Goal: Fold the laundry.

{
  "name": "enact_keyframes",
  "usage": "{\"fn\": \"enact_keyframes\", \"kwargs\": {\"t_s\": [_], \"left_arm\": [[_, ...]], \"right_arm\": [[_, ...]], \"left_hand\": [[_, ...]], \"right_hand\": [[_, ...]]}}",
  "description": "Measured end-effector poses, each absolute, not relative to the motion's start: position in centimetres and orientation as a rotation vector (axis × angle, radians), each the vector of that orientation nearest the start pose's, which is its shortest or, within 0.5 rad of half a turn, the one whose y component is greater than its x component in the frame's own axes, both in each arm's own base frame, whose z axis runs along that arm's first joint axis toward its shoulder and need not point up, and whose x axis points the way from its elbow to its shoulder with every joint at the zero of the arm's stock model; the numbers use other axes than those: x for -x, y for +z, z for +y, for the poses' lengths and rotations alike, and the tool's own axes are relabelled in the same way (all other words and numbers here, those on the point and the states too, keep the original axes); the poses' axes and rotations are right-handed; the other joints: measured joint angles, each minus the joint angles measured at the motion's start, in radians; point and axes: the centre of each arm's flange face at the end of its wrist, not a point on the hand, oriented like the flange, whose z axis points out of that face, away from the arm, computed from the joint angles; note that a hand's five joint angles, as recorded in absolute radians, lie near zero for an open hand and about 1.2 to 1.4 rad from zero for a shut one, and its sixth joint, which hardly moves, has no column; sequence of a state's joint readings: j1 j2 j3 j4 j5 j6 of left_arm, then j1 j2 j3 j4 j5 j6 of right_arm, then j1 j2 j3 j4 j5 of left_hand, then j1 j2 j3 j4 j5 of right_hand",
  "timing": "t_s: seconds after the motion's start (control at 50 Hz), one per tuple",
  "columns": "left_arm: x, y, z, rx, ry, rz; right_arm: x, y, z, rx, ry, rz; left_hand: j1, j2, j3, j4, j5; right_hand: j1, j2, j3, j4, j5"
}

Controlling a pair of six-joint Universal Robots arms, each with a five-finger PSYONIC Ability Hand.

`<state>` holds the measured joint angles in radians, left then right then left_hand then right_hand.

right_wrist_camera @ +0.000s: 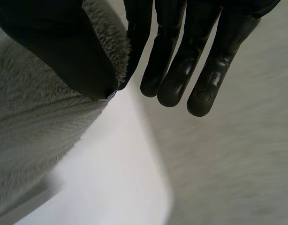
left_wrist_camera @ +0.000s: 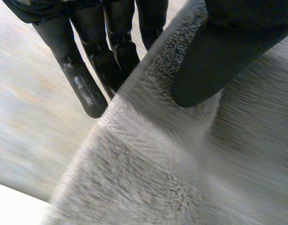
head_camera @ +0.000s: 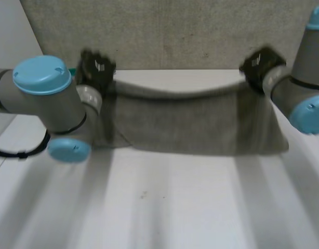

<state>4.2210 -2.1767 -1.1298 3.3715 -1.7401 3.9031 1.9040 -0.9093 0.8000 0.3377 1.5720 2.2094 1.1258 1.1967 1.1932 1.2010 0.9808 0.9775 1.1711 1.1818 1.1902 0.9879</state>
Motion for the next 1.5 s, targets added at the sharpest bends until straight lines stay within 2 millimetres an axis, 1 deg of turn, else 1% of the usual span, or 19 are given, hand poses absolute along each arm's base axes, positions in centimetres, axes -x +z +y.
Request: {"fn": "enact_keyframes", "kwargs": {"t_s": [0.02,0.06,0.1,0.2,0.26,0.36,0.44,0.48,0.52,0.58,0.62,0.72,0.78,0.92,0.98,1.08,1.24,1.34,1.5], "left_arm": [[31.8,25.6,-35.0,-0.923,-2.151,1.541],[32.0,27.0,-35.6,-0.862,-2.219,1.446],[32.3,30.8,-36.6,-0.697,-2.370,1.223],[31.9,36.3,-36.6,-0.466,-2.557,0.978],[31.4,37.9,-36.0,-0.400,-2.634,0.948],[30.6,36.7,-35.2,-0.427,-2.689,1.067],[30.2,32.9,-34.6,-0.538,-2.631,1.251],[30.1,32.1,-34.4,-0.560,-2.613,1.286],[29.6,27.6,-33.4,-0.685,-2.486,1.484],[29.2,24.1,-32.2,-0.787,-2.357,1.640],[28.6,20.7,-30.7,-0.885,-2.212,1.791],[27.3,16.0,-27.2,-1.037,-1.940,2.018],[26.8,15.0,-25.7,-1.080,-1.854,2.076],[26.2,16.4,-23.9,-1.094,-1.825,2.092],[26.1,17.4,-23.6,-1.080,-1.849,2.074],[26.1,18.9,-23.3,-1.053,-1.897,2.041],[27.0,24.0,-22.3,-0.999,-2.097,1.907],[28.1,27.1,-20.9,-0.997,-2.220,1.840],[29.2,30.0,-18.8,-1.011,-2.327,1.819]], "right_arm": [[-27.5,28.5,-38.2,1.495,-2.352,2.149],[-27.9,29.8,-38.9,1.395,-2.472,2.075],[-28.6,33.7,-40.0,1.131,-2.733,1.855],[-28.6,39.4,-40.3,0.748,-3.015,1.489],[-28.4,40.6,-40.1,0.657,-3.066,1.398],[-28.3,38.4,-39.8,0.727,-2.979,1.529],[-28.0,34.0,-39.2,0.904,-2.776,1.765],[-28.0,33.3,-39.0,0.935,-2.736,1.804],[-27.5,28.6,-37.4,1.113,-2.466,2.010],[-27.2,25.6,-35.9,1.226,-2.268,2.119],[-26.8,22.1,-33.8,1.364,-2.028,2.221],[-25.5,17.2,-29.3,1.590,-1.615,2.341],[-24.7,16.1,-27.6,1.655,-1.487,2.369],[-22.6,17.5,-26.3,1.656,-1.486,2.393],[-22.1,19.0,-26.6,1.618,-1.597,2.352],[-22.3,20.5,-27.8,1.553,-1.752,2.289],[-23.0,22.3,-29.7,1.074,-1.867,2.251],[-23.6,21.5,-30.0,0.736,-1.747,2.254],[-26.6,18.7,-28.7,0.538,-1.553,2.211]], "left_hand": [[0.000,0.000,0.000,0.000,0.000],[0.000,0.000,0.000,0.000,0.000],[0.005,0.000,0.000,0.000,0.007],[0.005,0.001,0.000,0.000,0.007],[0.005,0.001,0.000,0.000,0.012],[0.005,0.001,0.000,0.000,0.012],[0.005,0.001,0.000,0.000,0.012],[0.005,0.001,0.000,0.000,0.012],[0.005,0.001,0.001,0.000,0.012],[0.005,0.001,0.001,0.000,0.012],[0.005,0.001,0.001,0.000,0.011],[0.005,0.001,0.001,0.000,0.011],[0.005,0.001,0.001,0.000,0.012],[0.005,0.002,0.002,0.000,0.012],[0.005,0.002,0.001,0.000,0.012],[0.005,0.002,0.002,0.000,0.012],[0.005,0.002,0.002,0.000,0.012],[0.005,0.002,0.002,0.000,0.012],[0.005,0.002,0.002,0.000,0.012]], "right_hand": [[0.000,0.000,0.000,0.000,0.000],[0.000,0.000,0.000,0.000,0.000],[0.000,0.000,0.000,0.000,0.000],[0.000,0.000,0.000,0.000,0.000],[0.000,0.000,0.000,0.000,0.000],[0.000,0.000,0.000,0.000,0.006],[0.021,0.000,0.000,0.000,0.009],[0.021,0.000,0.000,0.000,0.009],[0.021,0.000,0.000,0.000,0.009],[0.024,0.000,0.000,0.000,0.009],[0.024,0.000,0.000,0.000,0.009],[0.024,0.000,0.000,0.000,0.009],[0.024,0.000,0.000,0.000,0.009],[-0.188,-0.256,-0.252,-0.258,-0.211],[-0.456,-0.576,-0.585,-0.588,-0.553],[-0.627,-0.774,-0.786,-0.797,-0.768],[-0.756,-0.911,-0.935,-0.935,-0.904],[-0.775,-0.950,-0.969,-0.952,-0.924],[-0.775,-0.950,-0.969,-0.952,-0.924]]}}
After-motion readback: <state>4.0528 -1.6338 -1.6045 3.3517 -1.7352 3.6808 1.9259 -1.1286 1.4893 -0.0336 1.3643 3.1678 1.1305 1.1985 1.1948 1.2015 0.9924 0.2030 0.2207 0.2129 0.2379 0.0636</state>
